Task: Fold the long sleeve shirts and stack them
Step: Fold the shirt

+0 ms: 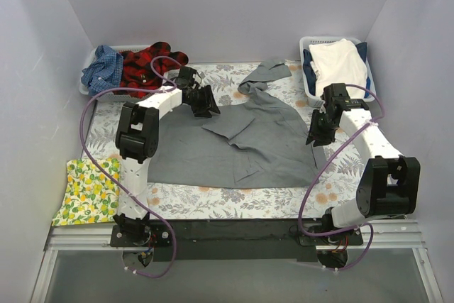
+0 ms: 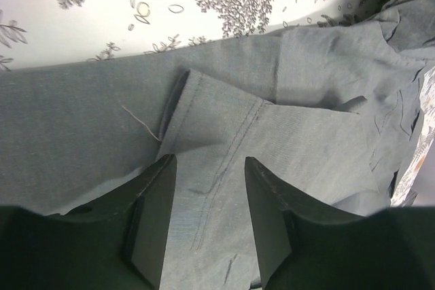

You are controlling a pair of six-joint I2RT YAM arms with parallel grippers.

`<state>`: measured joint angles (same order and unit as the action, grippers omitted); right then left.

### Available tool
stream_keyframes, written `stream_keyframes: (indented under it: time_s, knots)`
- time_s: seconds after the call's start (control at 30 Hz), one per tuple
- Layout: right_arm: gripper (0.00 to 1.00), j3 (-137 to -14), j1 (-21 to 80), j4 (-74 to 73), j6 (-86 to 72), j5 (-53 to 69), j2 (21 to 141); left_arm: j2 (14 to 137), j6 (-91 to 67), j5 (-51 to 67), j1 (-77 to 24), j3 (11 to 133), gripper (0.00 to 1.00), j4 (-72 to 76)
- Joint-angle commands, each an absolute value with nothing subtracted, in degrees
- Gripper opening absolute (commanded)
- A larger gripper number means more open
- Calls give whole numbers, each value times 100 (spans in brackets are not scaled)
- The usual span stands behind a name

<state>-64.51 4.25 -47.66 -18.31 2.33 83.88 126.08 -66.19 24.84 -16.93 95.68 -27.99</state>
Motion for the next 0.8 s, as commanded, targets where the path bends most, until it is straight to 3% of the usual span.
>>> stream_keyframes:
  time_s: [0.0,0.13,0.77]
  knots:
    - [38,-6610,448,-4606,-1863,299,8402,12604,-6460,2461,-1810,9492,47,-2848]
    - [37,-6566,457,-4570,-1846,343,8411,12682,-6364,2075,-1881,9483,56,-2909]
    - [36,-6609,457,-4544,-1854,422,8464,13886,-5862,-782,-2874,10169,50,-4587]
